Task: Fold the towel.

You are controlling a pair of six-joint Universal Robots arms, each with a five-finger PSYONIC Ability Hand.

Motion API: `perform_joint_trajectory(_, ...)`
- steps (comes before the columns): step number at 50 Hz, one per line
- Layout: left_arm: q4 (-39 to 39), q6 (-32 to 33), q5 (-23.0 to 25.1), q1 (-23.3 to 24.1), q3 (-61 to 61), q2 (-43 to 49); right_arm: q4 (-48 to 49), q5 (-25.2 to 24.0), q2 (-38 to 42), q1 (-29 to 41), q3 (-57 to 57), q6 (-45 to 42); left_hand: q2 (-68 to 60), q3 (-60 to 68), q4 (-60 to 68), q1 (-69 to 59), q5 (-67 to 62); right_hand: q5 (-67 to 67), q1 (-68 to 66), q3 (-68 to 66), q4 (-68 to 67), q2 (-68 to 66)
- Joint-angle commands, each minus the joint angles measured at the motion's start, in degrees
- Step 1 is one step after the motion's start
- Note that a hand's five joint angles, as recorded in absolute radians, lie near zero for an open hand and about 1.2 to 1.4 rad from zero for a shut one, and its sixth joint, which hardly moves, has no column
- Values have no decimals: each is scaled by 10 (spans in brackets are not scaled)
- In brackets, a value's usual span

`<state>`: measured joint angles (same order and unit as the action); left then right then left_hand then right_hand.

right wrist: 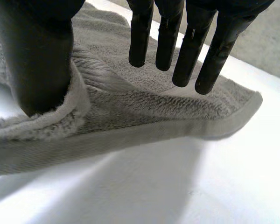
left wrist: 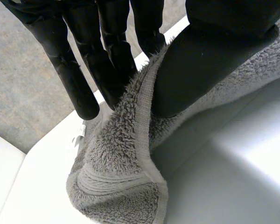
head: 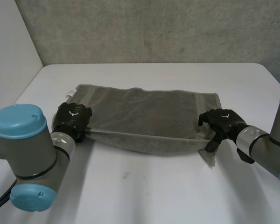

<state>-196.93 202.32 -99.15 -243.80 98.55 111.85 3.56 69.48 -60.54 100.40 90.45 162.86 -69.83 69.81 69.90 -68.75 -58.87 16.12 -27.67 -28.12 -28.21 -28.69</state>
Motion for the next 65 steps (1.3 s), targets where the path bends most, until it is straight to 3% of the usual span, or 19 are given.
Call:
perform_joint_trajectory(1, 1, -10, 1, 3, 14, -5, -7, 1, -30, -3, 53, 44, -102, 102, 101, -112, -111, 60, -44, -40, -39, -34)
perform_joint_trajectory(12, 1, -11, -5, -6, 12, -21, 30, -1, -78, -38, 110, 109, -102, 102, 101, -112, -111, 199, -184, -179, -178, -174)
perform_joint_trajectory(23, 5, -11, -4, -21, 22, -46, 36, -1, -75, -37, 119, 166, -102, 102, 101, -112, -111, 191, -176, -171, -170, -165)
perform_joint_trajectory(38, 6, -11, -3, -25, 37, -64, 37, 0, -76, -37, 128, 168, -102, 102, 101, -112, -111, 211, -196, -191, -191, -186)
perform_joint_trajectory(40, 6, -11, -3, -26, 38, -63, 38, -4, -76, -36, 134, 167, -102, 102, 101, -112, -111, 484, -468, -464, -463, -458)
perform_joint_trajectory(43, 6, -11, -3, -26, 38, -63, 39, -7, -79, -35, 136, 167, -102, 102, 101, -112, -111, 539, -523, -519, -518, -513)
perform_joint_trajectory(53, -1, -13, 3, -18, 55, -52, 124, -12, -173, -42, 156, 60, -102, 102, 101, -112, -111, 539, -523, -519, -518, -513)
perform_joint_trajectory(65, -20, -18, 3, -15, 54, -6, 129, -15, -175, -41, 177, -14, -102, 102, 101, -112, -111, 539, -523, -519, -518, -513)
